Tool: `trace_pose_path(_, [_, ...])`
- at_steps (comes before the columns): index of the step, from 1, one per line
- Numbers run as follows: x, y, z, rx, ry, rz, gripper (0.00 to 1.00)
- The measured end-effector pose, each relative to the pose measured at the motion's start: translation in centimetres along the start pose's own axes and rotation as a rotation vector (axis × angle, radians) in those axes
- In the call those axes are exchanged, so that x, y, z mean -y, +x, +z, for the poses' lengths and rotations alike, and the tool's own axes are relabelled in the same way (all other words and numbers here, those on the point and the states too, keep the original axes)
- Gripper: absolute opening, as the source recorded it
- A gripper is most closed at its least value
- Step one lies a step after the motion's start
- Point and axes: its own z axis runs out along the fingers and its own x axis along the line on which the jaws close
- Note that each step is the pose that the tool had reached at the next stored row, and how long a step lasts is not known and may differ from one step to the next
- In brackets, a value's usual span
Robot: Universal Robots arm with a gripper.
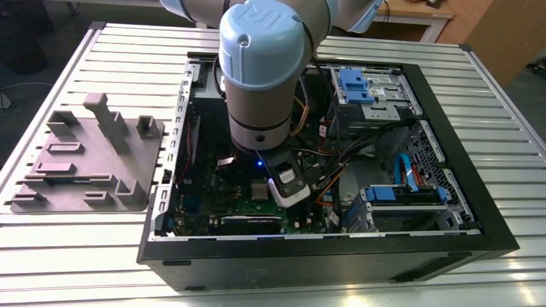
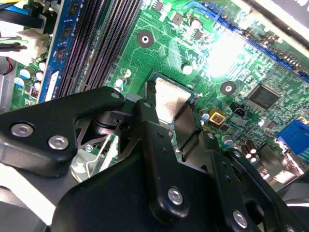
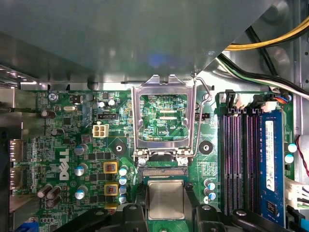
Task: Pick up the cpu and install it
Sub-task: 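Place the cpu into insertion slot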
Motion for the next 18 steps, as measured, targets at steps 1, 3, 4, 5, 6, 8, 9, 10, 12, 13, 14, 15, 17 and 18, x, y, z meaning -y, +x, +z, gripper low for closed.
trace_pose_path(1, [0.0, 0.0, 0.0, 0.0, 0.0, 0.0, 0.4])
trace_pose_path(3, [0.0, 0.0, 0.0, 0.0, 0.0, 0.0, 0.4])
trace_pose_path(4, [0.0, 0.01, -0.04, 0.0, -0.0002, 0.0, 0.4])
trace_pose_path(5, [-0.01, 0.0, -0.13, 0.0003, -0.0007, 0.0, 0.4])
trace_pose_path(6, [-0.02, -0.01, -0.26, 0.0002, -0.0006, 0.0, 0.4])
trace_pose_path(8, [-0.02, -0.01, -0.42, 0.0001, -0.0002, 0.0, 0.4])
trace_pose_path(9, [-0.02, -0.01, -0.42, 0.0001, -0.0003, 0.0, 0.4])
trace_pose_path(10, [-0.02, -0.01, -0.43, 0.0001, -0.0003, 0.0, 0.4])
trace_pose_path(12, [-0.01, -0.01, -0.39, 0.0002, 0.0, 0.0, 0.4])
trace_pose_path(13, [-0.01, -0.01, -0.31, 0.0006, -0.0001, 0.0, 0.4])
trace_pose_path(14, [0.0, 0.0, -0.22, 0.0007, 0.0, 0.0, 0.4])
trace_pose_path(15, [0.01, 0.0, -0.12, 0.0008, 0.0, 0.0, 0.4])
trace_pose_path(17, [0.02, 0.01, -0.08, 0.0006, 0.0004, 0.0, 0.4])
trace_pose_path(18, [0.02, 0.01, -0.06, 0.0006, 0.0003, 0.0, 0.4])
